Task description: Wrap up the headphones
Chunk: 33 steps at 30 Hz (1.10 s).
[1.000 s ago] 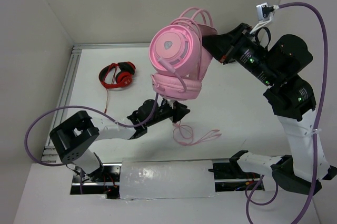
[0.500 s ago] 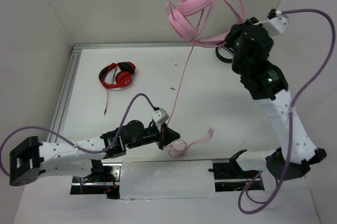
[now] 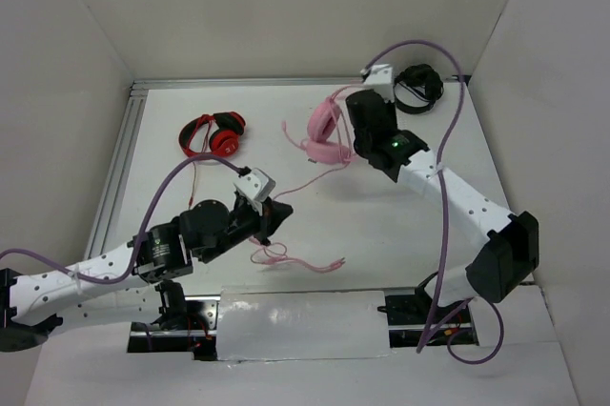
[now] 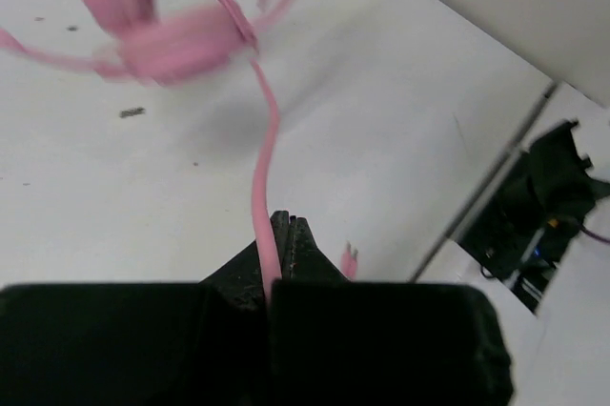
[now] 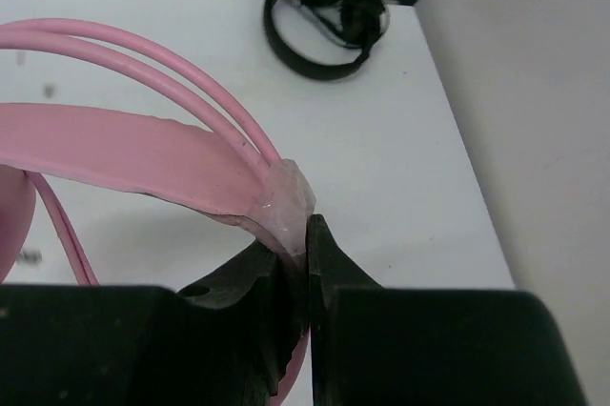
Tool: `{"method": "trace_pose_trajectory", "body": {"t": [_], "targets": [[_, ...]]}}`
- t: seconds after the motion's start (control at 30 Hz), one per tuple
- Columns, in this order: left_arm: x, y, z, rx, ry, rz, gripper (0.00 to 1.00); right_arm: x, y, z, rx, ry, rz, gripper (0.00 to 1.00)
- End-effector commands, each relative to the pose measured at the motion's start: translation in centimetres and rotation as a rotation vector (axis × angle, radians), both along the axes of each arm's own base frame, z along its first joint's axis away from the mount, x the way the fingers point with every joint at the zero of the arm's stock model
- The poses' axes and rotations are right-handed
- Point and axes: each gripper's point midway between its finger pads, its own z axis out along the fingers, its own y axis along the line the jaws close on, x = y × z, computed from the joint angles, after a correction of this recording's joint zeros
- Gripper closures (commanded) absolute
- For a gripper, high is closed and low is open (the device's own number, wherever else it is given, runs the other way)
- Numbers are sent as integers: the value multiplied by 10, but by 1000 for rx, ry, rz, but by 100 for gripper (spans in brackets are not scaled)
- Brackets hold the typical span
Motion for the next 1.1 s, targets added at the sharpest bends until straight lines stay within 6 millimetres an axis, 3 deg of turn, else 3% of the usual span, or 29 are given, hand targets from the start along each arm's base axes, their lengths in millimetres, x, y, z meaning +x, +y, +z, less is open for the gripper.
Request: {"method": "trace_pose_trajectory", "body": {"t": [0.0,0.1,0.13,0.23,0.3,0.33,0.37,0.47,0.5,0.53,0.57,0.6,0.63,0.73,0.77,0.83,0.87,0.93,1.07], "targets": [[30,26,19,120,-158,160,100,2,40,33,-118,-89,239,100],[47,37,26,157,-257,246,100,-17,62,0,-332,71,444,100],[51,34,48,117,-344,244,100,-24,68,-12,-361,115,499,100],[59,38,62,113,-422,235,100,-53,88,-33,-390,193,712,100],[78,55,68,107,-414,279,100,-77,101,-28,-368,193,879,100],[95,74,60,128,-367,335,100,-89,102,-33,-368,211,930,100],[97,72,60,120,-361,290,100,-98,105,-30,-362,203,980,100],[114,87,53,75,-291,277,100,-132,123,-9,-279,99,1172,100],[121,87,42,59,-253,246,100,-142,111,14,-242,17,1155,100],[126,96,42,63,-252,276,100,-142,111,15,-241,16,1155,100],[123,81,33,30,-229,179,100,-169,131,30,-141,-36,1326,100],[126,80,27,12,-212,147,100,-178,136,36,-102,-58,1371,100],[119,63,17,-9,-183,26,100,-185,141,43,-15,-71,1389,100],[107,43,-1,-52,-130,-109,100,-201,158,70,251,-114,1420,100],[100,34,1,-82,-137,-168,100,-202,159,86,332,-123,1397,100],[87,26,-11,-93,-125,-227,100,-190,157,90,511,-61,1250,100],[79,22,-7,-122,-129,-252,99,-184,154,99,558,-86,1206,100],[66,21,-17,-137,-114,-284,91,-181,154,104,655,-92,1154,100],[36,17,-22,-166,-158,-394,63,-177,151,115,793,-112,1088,100]]}}
